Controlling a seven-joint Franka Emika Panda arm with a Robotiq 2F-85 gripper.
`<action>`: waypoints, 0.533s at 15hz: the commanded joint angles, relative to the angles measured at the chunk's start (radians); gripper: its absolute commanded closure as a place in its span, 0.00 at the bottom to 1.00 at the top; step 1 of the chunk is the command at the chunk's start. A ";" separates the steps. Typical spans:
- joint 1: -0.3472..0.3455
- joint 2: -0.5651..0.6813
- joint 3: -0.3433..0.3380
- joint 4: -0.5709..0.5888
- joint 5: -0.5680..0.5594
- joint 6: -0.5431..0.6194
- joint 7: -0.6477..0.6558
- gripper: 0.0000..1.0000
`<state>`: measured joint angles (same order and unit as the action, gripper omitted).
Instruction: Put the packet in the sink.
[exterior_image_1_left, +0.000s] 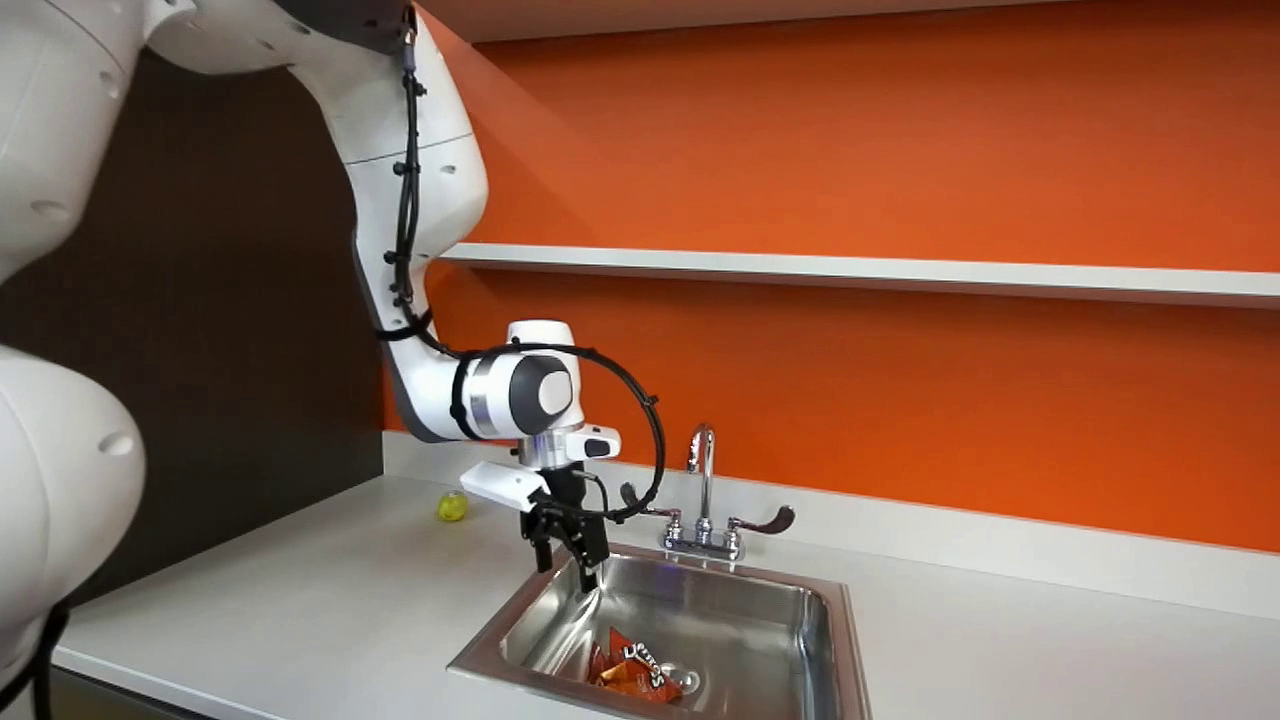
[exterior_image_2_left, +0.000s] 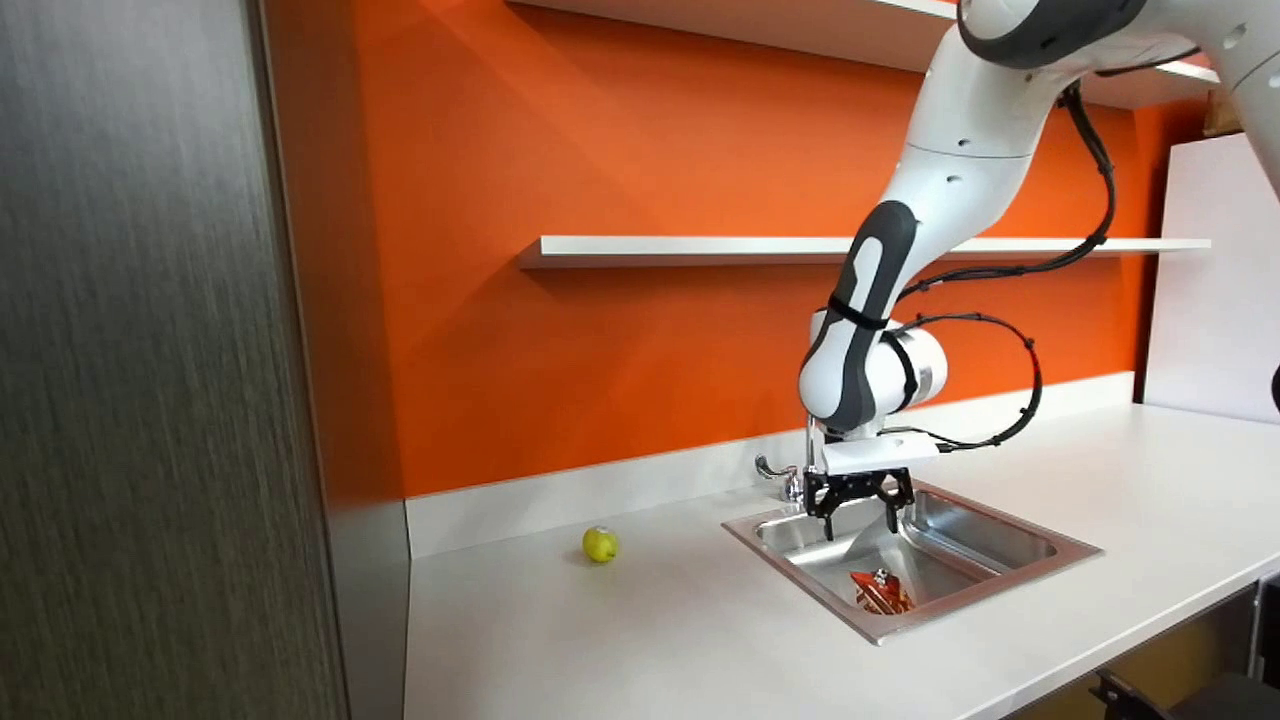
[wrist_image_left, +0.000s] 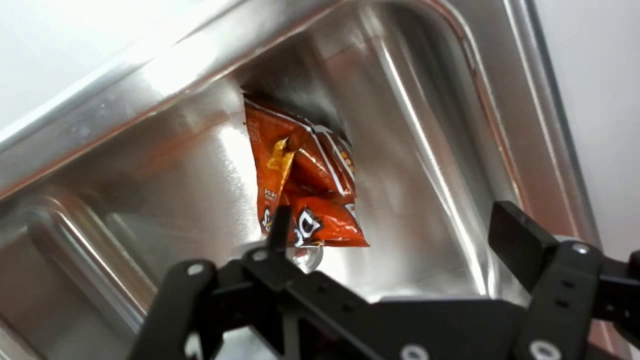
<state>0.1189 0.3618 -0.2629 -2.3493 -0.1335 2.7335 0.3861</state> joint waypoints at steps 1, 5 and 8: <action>-0.049 -0.167 0.065 -0.134 0.023 -0.039 -0.110 0.00; -0.032 -0.298 0.060 -0.233 -0.081 -0.084 -0.074 0.00; -0.049 -0.397 0.088 -0.299 -0.134 -0.145 -0.064 0.00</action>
<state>0.1038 0.1012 -0.2165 -2.5632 -0.2190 2.6617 0.3219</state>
